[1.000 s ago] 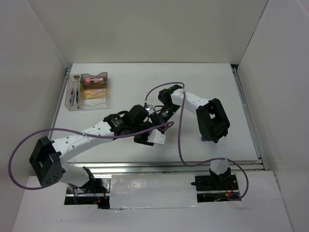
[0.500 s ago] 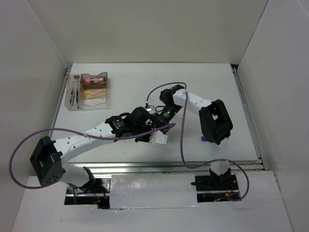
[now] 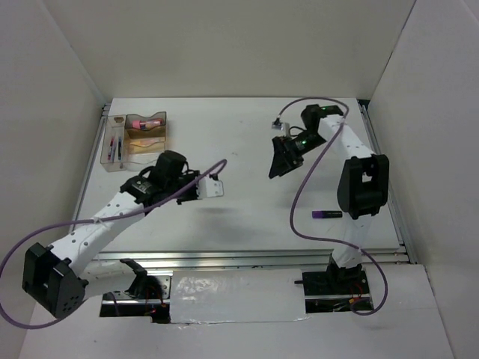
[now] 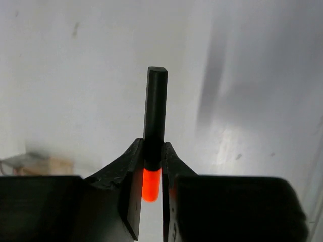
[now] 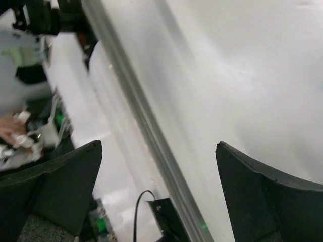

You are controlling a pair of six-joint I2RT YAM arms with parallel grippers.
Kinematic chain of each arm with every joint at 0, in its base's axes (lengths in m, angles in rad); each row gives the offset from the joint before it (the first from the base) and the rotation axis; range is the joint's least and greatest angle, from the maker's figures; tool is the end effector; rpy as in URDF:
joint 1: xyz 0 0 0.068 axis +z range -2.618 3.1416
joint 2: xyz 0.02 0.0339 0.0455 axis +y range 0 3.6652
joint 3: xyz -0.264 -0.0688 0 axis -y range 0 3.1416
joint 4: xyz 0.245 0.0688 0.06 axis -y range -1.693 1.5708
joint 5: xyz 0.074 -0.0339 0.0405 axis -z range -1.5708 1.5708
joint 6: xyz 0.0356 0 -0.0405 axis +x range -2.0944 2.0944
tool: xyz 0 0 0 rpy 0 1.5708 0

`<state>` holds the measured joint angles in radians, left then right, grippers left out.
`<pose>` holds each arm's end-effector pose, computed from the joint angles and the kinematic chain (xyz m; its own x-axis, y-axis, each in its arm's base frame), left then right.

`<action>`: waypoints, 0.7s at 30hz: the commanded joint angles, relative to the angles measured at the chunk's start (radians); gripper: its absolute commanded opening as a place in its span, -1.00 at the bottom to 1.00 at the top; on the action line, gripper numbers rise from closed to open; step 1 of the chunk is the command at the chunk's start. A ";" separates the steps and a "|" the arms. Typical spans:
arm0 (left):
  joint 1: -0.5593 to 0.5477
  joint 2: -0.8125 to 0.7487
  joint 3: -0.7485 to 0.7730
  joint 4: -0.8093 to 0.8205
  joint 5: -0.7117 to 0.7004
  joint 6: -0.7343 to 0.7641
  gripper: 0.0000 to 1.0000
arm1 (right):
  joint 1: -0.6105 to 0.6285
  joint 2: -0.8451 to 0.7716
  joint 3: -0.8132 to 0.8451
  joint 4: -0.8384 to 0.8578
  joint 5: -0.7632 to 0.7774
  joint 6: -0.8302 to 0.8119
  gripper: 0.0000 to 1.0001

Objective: Sort the stationery into containers
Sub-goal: Place the pen in the storage box.

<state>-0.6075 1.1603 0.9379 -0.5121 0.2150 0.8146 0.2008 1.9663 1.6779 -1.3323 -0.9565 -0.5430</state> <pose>0.1989 -0.1476 0.2871 0.1227 0.7803 -0.6133 0.8722 0.2101 0.4418 0.3557 0.1021 0.2506 -0.7992 -0.4666 -0.3790 -0.5699 0.3876 0.7245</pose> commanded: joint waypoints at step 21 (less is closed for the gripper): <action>0.833 0.571 0.461 -0.097 0.251 0.721 -0.92 | -0.379 -0.446 -0.182 0.130 0.370 -0.032 1.00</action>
<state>0.2108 1.7020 1.3678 -0.6216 0.4046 1.4197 -0.1520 1.5536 1.5394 -1.2205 -0.6106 -0.5056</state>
